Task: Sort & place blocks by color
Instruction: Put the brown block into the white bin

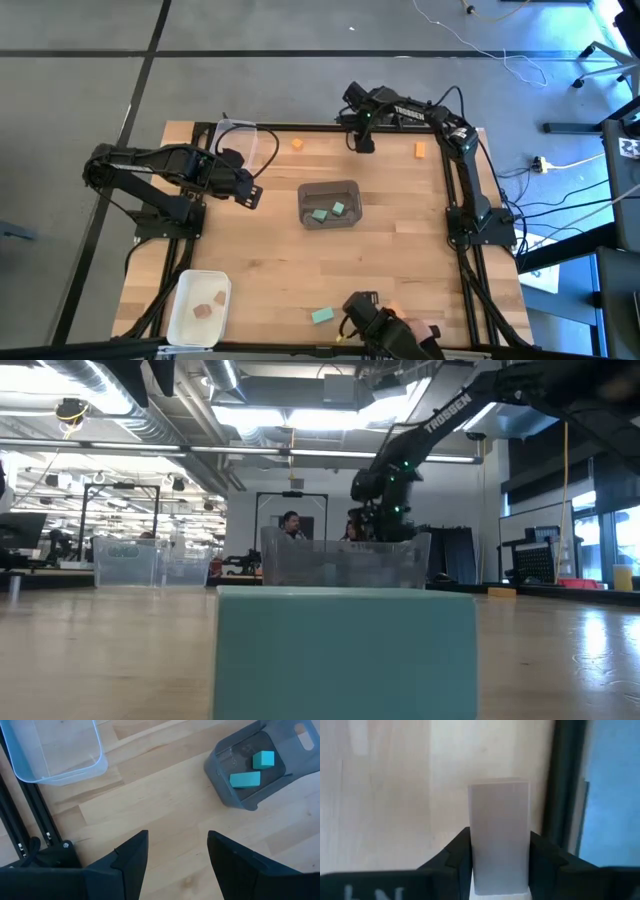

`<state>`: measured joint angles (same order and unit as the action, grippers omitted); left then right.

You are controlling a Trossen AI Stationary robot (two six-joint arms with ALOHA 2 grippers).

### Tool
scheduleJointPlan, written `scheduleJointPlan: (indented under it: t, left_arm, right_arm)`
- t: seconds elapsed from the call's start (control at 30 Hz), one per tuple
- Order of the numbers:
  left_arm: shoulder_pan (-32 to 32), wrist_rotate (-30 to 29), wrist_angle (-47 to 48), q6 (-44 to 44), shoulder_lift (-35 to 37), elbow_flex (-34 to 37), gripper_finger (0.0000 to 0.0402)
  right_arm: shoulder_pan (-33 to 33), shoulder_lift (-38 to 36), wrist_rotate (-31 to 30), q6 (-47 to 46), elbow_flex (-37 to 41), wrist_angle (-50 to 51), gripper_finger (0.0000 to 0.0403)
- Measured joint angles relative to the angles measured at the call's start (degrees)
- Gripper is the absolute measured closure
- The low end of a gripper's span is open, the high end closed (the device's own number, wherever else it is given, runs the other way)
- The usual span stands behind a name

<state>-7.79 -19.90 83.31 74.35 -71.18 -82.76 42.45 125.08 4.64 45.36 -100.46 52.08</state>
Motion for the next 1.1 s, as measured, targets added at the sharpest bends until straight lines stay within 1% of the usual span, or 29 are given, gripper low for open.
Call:
scheduleJointPlan:
  t: [0.17, 0.3, 0.47, 0.6, 0.77, 1.0, 1.1]
  left_arm:
    - [0.0, -0.76, 0.0, 0.01, 0.0, 0.0, 0.0206]
    - [0.0, -2.1, 0.0, 0.09, 0.0, 0.0, 0.0206]
    - [0.0, -2.22, 0.05, 0.12, 0.0, 0.0, 0.0206]
    - [-0.02, -4.77, 0.3, 0.5, 0.0, 0.0, 0.0206]
    - [-0.02, -6.47, 1.15, 0.48, 1.02, 0.09, 0.0206]
    - [-0.63, -6.34, 1.53, 0.46, 0.85, 0.09, 0.0206]
    - [-1.55, -5.66, 2.22, 0.46, 0.85, 0.09, 0.0206]
  right_arm:
    - [-1.28, -0.13, -0.02, -1.89, -7.8, 5.3, 0.0272]
    - [-4.25, -0.13, -0.02, -2.57, -13.82, 9.77, 0.0272]
    - [-10.28, -0.13, -0.02, -2.73, -19.68, 14.34, 0.0273]
    - [-16.57, -0.16, -0.03, -3.08, -22.66, 16.23, 0.0272]
    - [-25.9, -0.24, -0.02, -3.01, -24.42, 14.59, 0.0272]
    - [-37.2, -0.24, 0.17, -2.23, -24.75, 3.5, 0.0272]
    - [-40.44, -0.24, 2.09, -2.87, -24.73, -0.28, 0.0273]
